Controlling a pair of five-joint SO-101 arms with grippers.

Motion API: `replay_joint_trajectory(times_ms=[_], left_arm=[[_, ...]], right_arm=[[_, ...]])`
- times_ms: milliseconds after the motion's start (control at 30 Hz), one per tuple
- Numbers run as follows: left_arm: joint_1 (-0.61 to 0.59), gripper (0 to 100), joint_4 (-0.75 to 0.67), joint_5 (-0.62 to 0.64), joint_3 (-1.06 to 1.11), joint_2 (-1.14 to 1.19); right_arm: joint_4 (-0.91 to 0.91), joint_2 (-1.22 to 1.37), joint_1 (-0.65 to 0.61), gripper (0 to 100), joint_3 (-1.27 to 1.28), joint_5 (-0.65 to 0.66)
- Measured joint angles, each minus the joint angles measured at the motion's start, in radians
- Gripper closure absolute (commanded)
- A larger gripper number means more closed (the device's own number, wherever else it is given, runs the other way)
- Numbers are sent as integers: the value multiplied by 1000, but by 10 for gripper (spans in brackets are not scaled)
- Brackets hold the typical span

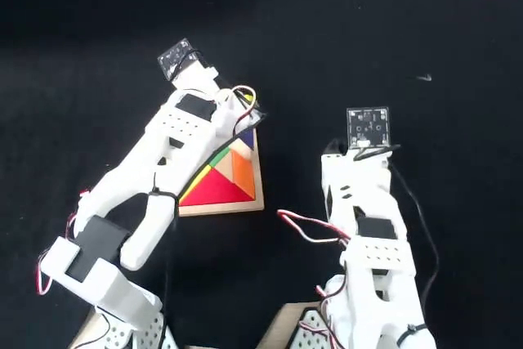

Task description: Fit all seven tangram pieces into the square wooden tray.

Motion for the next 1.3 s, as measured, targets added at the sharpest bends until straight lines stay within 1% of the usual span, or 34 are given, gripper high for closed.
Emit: replay_joint_trajectory(times_ms=[167,367,667,700,833,967,1300], left_arm=[[0,786,0,0,0,9],[0,786,3,0,0,104],[0,784,52,0,-37,110],[0,777,52,0,-37,110],[0,694,75,0,-41,110],[0,694,100,0,-44,110],[0,694,100,0,-54,110]], right_arm=[[0,0,0,986,0,0],[0,0,0,986,0,0],[0,0,0,985,0,0],[0,0,0,985,0,0],[0,0,0,985,0,0],[0,0,0,986,0,0],[0,0,0,986,0,0]])
